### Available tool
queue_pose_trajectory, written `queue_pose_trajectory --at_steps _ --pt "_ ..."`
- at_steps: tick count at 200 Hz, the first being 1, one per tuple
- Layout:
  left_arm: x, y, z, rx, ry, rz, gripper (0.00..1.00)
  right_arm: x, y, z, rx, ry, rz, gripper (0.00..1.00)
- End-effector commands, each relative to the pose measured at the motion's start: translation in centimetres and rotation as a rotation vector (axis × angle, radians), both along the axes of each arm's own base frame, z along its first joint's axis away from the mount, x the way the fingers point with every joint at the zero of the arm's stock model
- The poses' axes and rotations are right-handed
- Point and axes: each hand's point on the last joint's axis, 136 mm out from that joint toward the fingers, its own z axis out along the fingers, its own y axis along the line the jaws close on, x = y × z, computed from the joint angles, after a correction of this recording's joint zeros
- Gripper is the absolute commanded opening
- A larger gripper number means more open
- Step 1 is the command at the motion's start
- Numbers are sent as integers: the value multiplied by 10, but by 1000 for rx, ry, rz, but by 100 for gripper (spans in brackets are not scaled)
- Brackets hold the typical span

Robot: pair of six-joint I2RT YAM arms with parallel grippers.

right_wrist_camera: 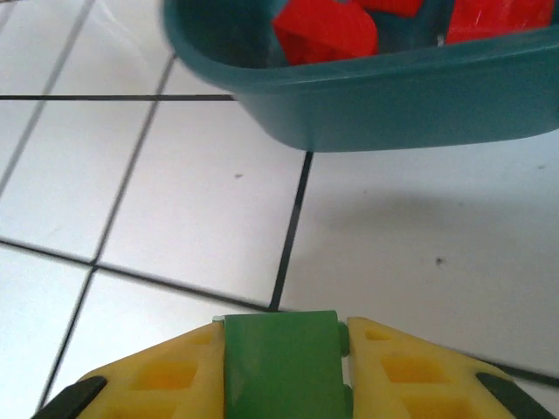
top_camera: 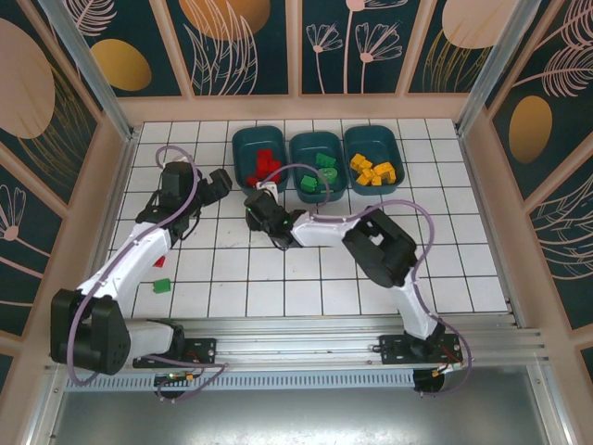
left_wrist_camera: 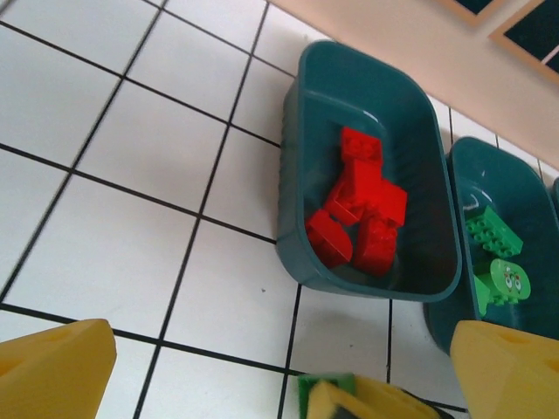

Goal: Sort the legos into containers by color

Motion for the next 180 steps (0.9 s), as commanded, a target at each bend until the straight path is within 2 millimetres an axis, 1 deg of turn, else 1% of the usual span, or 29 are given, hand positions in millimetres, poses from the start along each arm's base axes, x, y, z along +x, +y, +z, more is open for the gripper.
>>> queue_pose_trajectory --at_steps 1,3,5,10,21,32,39,43,46,57,58,60,67,82,89,95,97,99,100,101,105,110,122,132,152,153,154,167,180 --pt "24 -13 9 -30 -30 -48 96 -4 -16 66 50 -160 -20 32" --pt "25 -14 5 -28 -19 -52 95 -4 -20 68 47 -166 -24 32" --pt "30 -15 10 -30 -30 -54 95 -4 -23 71 43 -172 -30 32" --pt "36 -17 10 -29 -28 -55 94 -3 -32 78 35 -188 -42 32" --pt "49 -19 0 -26 -5 -50 93 3 -53 91 9 -215 -74 33" --pt "62 -23 -11 -28 15 -54 91 16 -79 101 -20 -240 -123 33" --pt "71 -26 -16 -25 26 -57 89 27 -98 105 -40 -245 -155 33" --pt "75 -27 -19 -24 35 -61 87 30 -103 105 -46 -242 -160 33" --pt "79 -28 -22 -24 40 -64 86 37 -113 106 -49 -239 -174 33" --pt "92 -32 -25 -10 51 -79 82 52 -130 103 -62 -213 -182 34" --pt "93 -32 -31 -6 63 -79 82 54 -132 101 -66 -208 -183 34" --pt "96 -32 -35 0 72 -77 82 57 -136 101 -68 -203 -188 34" --pt "102 -32 -41 17 89 -78 81 69 -146 96 -86 -180 -192 35" --pt "114 -34 -54 45 114 -89 79 86 -158 88 -120 -149 -187 35" --pt "119 -36 -59 53 118 -105 78 92 -161 85 -128 -145 -176 38" --pt "122 -39 -65 64 135 -121 77 95 -161 81 -133 -136 -161 41" --pt "123 -39 -67 69 144 -123 77 98 -162 81 -133 -134 -161 45" --pt "124 -38 -69 76 152 -123 76 99 -162 80 -134 -131 -160 47" --pt "125 -38 -68 79 152 -123 76 100 -163 79 -133 -130 -160 51" --pt "125 -38 -70 83 158 -123 75 100 -163 79 -133 -129 -162 51" --pt "126 -38 -76 92 177 -124 75 104 -166 78 -133 -126 -170 58" --pt "128 -39 -81 95 189 -133 72 108 -169 79 -131 -123 -178 63" --pt "130 -43 -92 93 207 -154 67 115 -176 86 -118 -133 -191 67" --pt "130 -41 -100 100 220 -152 61 119 -184 98 -109 -154 -209 69" --pt "125 -37 -109 119 226 -144 54 115 -199 120 -124 -203 -241 71" --pt "125 -37 -110 120 225 -143 53 120 -212 121 -132 -206 -270 72" --pt "125 -37 -110 121 224 -144 53 120 -215 123 -132 -210 -278 72" --pt "122 -35 -110 132 216 -145 49 122 -249 126 -165 -222 -356 73" --pt "120 -34 -109 149 206 -155 44 126 -288 119 -183 -203 -427 74"
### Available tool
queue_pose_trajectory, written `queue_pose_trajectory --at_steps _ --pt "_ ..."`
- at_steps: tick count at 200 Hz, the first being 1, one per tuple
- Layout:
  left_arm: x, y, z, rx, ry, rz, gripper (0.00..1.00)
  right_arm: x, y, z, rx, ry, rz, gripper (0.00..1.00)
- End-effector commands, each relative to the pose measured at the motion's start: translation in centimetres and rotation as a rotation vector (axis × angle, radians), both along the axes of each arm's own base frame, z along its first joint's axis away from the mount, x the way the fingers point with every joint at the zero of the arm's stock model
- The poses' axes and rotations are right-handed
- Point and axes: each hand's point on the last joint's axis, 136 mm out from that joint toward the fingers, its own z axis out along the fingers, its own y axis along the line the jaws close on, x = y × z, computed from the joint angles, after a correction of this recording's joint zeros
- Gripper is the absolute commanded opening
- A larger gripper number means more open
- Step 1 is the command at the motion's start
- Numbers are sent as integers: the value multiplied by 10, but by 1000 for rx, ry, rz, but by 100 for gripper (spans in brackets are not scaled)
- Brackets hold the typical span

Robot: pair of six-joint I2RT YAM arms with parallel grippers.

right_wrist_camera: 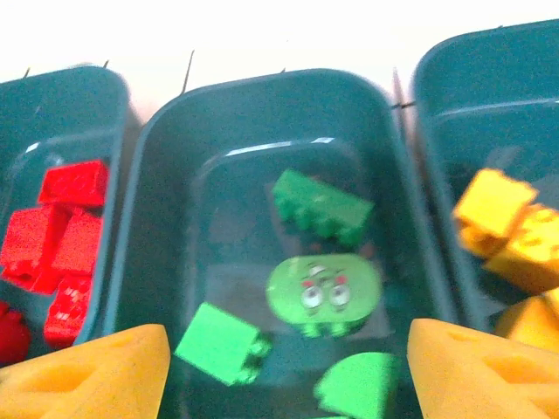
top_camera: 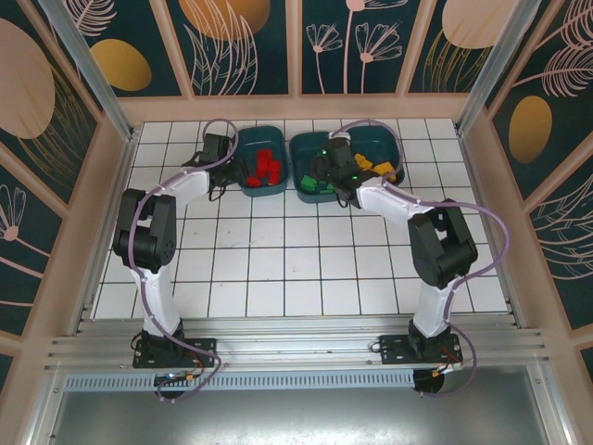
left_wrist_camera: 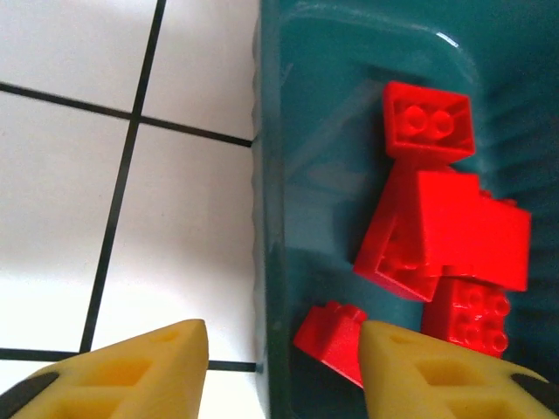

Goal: Sort the legos into containers by color

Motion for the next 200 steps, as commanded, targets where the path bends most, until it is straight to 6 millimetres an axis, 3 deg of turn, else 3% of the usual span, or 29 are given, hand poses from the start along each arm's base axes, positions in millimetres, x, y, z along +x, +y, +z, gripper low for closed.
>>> queue_pose_trajectory --at_steps 1,25,56,89,141,180,200 --pt "-5 8 2 42 -20 -16 43 8 -77 31 -28 -68 -162 74" --pt "-10 8 0 64 -25 -45 35 16 -143 12 -37 -9 -253 74" --pt "-20 7 -10 75 -5 -77 25 27 -191 -28 -39 114 -276 70" --pt "-30 0 -11 47 -9 -126 22 32 -202 -58 -18 175 -242 67" --pt "-42 -20 -8 83 -25 -202 19 28 -214 -70 41 188 -267 58" --pt "-40 -13 -13 81 23 -118 15 20 -212 -72 78 184 -268 36" --pt "-39 -14 -8 38 27 -76 16 16 -210 -69 86 173 -264 30"
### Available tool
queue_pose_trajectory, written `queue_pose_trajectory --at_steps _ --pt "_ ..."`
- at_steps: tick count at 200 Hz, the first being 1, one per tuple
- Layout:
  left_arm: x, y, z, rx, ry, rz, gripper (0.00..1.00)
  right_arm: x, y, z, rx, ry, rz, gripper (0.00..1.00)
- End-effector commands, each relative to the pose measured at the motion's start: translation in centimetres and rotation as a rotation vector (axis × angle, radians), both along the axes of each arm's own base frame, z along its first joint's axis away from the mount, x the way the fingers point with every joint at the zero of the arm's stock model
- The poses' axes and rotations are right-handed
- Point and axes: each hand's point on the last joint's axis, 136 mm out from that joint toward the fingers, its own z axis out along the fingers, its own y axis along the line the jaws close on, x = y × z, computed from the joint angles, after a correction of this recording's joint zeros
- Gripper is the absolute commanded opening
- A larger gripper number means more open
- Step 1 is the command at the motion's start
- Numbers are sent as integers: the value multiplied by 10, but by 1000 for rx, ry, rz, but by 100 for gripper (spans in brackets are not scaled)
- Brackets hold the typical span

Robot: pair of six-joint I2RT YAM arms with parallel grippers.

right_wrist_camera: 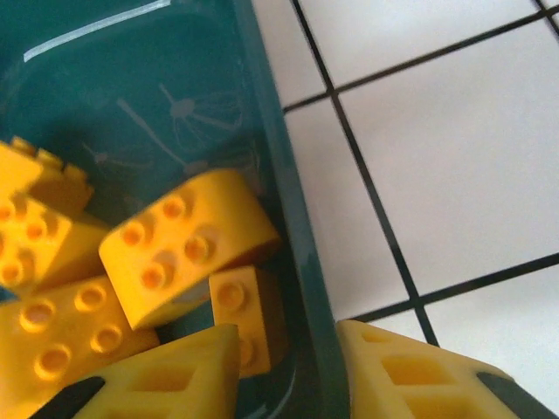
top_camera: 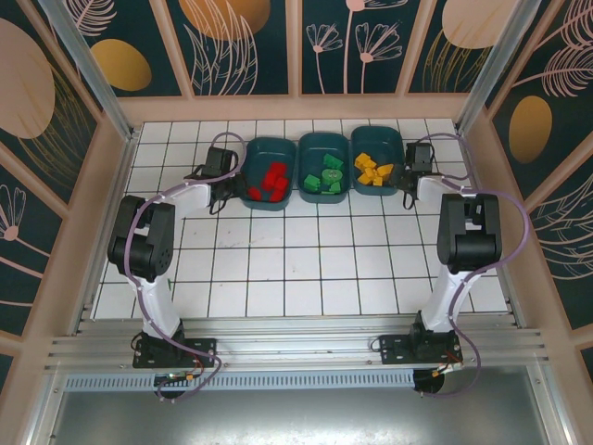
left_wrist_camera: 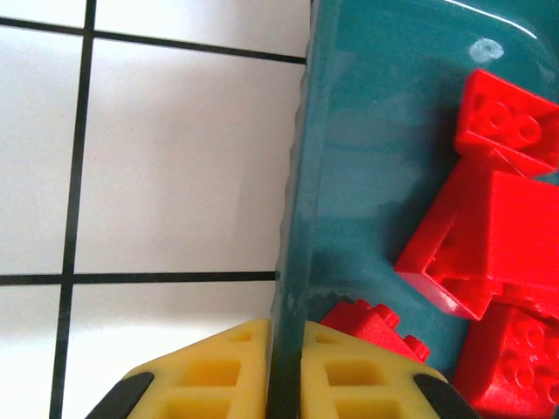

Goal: Sort the legos into containers by color

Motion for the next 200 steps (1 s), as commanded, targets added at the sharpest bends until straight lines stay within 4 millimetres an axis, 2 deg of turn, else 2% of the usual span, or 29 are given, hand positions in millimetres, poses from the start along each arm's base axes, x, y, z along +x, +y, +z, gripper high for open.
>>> queue_pose_trajectory --at_steps 1,22,48,67,94,116,130,145,163,184,198,200 --pt "-1 -1 6 -27 26 53 16 1 4 22 27 -70 6 30" --pt "0 -3 14 -64 16 76 18 -3 5 27 32 -74 12 23" --pt "3 -4 22 -91 16 103 19 -11 10 32 39 -83 17 19" --pt "2 -6 24 -122 20 120 19 -18 9 34 46 -87 10 18" --pt "-2 -6 17 -134 34 132 21 -28 26 27 133 -61 50 19" --pt "-3 -9 15 -151 39 125 24 -35 33 20 186 -47 41 20" --pt "-4 -12 15 -167 43 118 30 -38 34 16 201 -36 31 22" --pt "-5 -13 19 -176 37 116 36 -41 33 13 201 -23 20 30" --pt "-7 -10 34 -177 0 117 48 -44 32 22 198 -38 15 49" --pt "-7 -7 67 -179 -72 118 64 -44 30 47 194 -86 10 64" --pt "-7 -3 87 -167 -109 124 83 -45 25 65 172 -117 -10 73" --pt "-8 -1 98 -169 -130 126 86 -45 24 68 171 -122 -13 75"
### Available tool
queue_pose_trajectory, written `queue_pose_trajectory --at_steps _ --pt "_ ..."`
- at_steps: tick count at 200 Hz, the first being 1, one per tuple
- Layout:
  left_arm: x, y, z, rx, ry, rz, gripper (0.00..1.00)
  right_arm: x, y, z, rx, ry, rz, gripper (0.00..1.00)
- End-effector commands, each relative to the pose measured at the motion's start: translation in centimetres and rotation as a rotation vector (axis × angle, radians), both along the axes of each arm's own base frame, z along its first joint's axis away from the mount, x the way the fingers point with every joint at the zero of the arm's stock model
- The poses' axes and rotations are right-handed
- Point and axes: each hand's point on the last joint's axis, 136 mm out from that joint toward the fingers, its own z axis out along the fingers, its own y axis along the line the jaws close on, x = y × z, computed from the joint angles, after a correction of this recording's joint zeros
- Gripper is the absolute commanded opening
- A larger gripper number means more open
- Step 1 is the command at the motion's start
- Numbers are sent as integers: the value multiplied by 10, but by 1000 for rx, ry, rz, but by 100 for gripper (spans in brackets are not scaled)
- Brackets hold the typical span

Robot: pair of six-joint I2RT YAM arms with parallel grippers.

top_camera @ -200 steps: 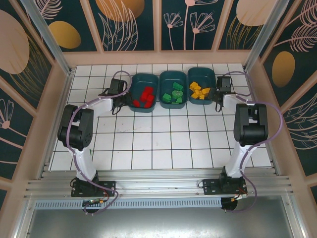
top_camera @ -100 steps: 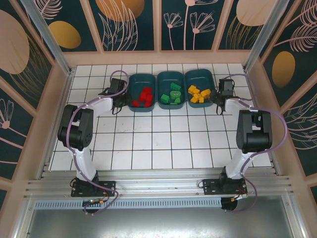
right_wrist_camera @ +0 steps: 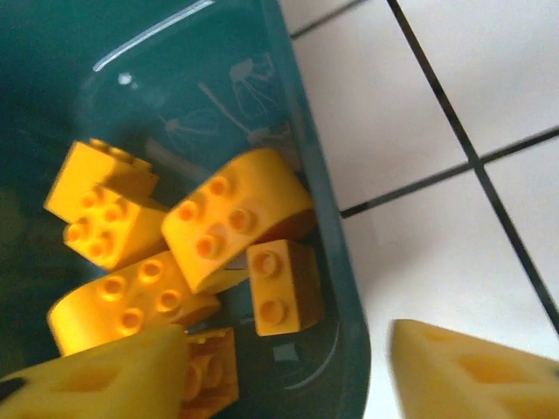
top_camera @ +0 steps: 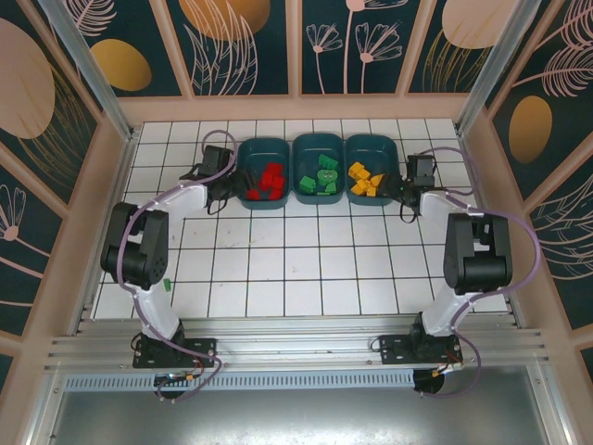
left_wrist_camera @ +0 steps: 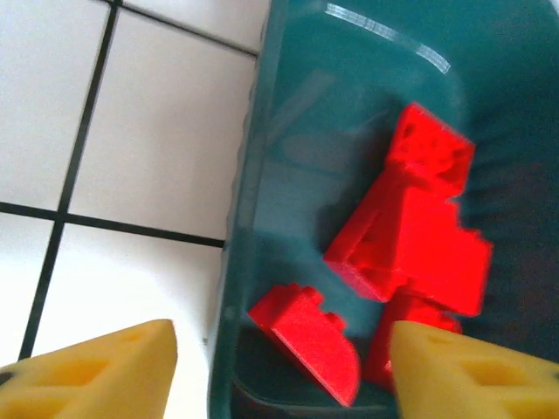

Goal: Sort the legos into containers by color

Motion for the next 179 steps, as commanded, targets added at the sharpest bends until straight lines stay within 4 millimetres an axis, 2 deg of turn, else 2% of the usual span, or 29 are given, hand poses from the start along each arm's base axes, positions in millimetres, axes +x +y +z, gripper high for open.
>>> queue_pose_trajectory --at_steps 1,7,17,29,35,44,58,67,71,77,90,99,106,117,130,141,148,165,171,179 --pt "2 2 64 -2 -140 3 88 0 -6 45 -20 -91 -37 75" --pt "0 6 76 10 -161 13 98 -2 -11 52 -33 -99 -58 80" --pt "-4 13 94 33 -193 30 99 -6 -16 69 -60 -125 -94 86" --pt "-13 24 118 60 -241 60 98 -15 -17 100 -128 -191 -130 93" --pt "-20 29 132 60 -277 76 98 -20 -13 121 -166 -243 -138 99" --pt "-32 34 155 40 -353 89 99 -31 -2 153 -220 -338 -143 99" --pt "-55 37 178 -14 -461 90 98 -56 17 200 -266 -523 -148 99" --pt "-67 43 186 -40 -509 115 99 -73 33 224 -251 -651 -95 99" --pt "-73 47 179 -43 -505 131 99 -79 39 231 -237 -701 -62 99" --pt "-79 54 174 -35 -502 163 98 -89 46 235 -182 -761 -45 99" --pt "-92 66 163 -13 -505 206 99 -106 44 240 -49 -873 -77 99" --pt "-102 69 159 -21 -540 204 99 -117 58 249 -29 -944 23 99" --pt "-112 72 158 -33 -580 207 99 -124 66 251 -14 -950 82 99" --pt "-125 81 154 -72 -633 258 99 -128 66 246 -27 -940 95 99" --pt "-139 84 149 -110 -737 256 98 -124 56 228 -113 -883 57 99" --pt "-148 94 145 -130 -824 302 99 -119 51 207 -197 -832 64 99" --pt "-153 106 136 -97 -845 352 99 -116 52 192 -238 -813 106 99" --pt "-157 129 120 75 -839 425 98 -115 64 159 -321 -823 331 99" --pt "-156 131 118 146 -844 415 98 -116 65 151 -335 -830 389 99" --pt "-155 126 113 227 -859 346 99 -116 56 142 -358 -834 389 99"
